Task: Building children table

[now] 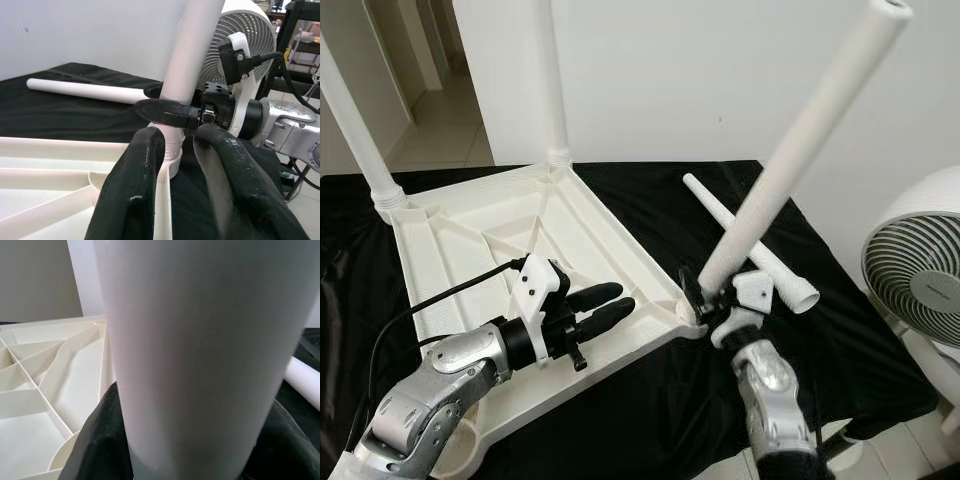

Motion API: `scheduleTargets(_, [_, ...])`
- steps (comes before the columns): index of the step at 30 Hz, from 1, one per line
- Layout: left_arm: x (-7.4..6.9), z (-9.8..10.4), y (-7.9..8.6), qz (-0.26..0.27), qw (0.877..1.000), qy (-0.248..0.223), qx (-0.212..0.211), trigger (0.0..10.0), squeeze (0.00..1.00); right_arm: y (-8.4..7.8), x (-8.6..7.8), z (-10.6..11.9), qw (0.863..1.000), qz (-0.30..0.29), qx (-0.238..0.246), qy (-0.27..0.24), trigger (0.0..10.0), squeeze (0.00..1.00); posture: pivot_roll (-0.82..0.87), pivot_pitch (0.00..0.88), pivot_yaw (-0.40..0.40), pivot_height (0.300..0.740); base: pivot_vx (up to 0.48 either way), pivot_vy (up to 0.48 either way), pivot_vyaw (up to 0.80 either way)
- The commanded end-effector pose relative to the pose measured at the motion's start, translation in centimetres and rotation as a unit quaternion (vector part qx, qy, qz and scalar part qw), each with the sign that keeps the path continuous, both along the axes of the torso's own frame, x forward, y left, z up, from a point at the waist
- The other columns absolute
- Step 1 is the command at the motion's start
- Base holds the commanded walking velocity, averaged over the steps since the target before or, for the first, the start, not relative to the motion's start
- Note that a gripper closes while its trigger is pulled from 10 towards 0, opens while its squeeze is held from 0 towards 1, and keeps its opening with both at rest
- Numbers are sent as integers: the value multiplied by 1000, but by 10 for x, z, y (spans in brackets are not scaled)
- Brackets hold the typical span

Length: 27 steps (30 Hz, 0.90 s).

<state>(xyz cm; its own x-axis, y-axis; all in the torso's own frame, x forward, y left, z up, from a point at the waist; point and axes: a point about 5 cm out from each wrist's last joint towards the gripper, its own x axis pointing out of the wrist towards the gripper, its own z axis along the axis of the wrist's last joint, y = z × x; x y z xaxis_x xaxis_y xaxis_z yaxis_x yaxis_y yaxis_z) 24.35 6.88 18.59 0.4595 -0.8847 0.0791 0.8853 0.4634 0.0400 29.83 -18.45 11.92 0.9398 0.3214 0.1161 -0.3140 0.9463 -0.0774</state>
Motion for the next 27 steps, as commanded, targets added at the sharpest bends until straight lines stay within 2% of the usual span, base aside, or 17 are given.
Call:
scheduleTargets(1, [0, 4, 0, -3, 1000, -7, 3, 10000, 0, -14, -22, -72, 980, -29, -29, 197, 10000, 0, 39, 45, 47, 740, 0, 0, 0])
scheduleTargets(21, [-1, 6, 1, -2, 1000, -9, 2, 10000, 0, -19, -17, -79, 966, -19, -12, 257, 10000, 0, 38, 47, 47, 740, 0, 0, 0])
scheduleTargets(26, [-1, 6, 1, -3, 1000, -9, 2, 10000, 0, -20, -13, -76, 965, -18, -15, 260, 10000, 0, 36, 48, 48, 740, 0, 0, 0])
scheduleTargets(27, [0, 6, 1, -3, 1000, -9, 2, 10000, 0, -21, -8, -73, 964, -14, -17, 263, 10000, 0, 36, 47, 46, 740, 0, 0, 0])
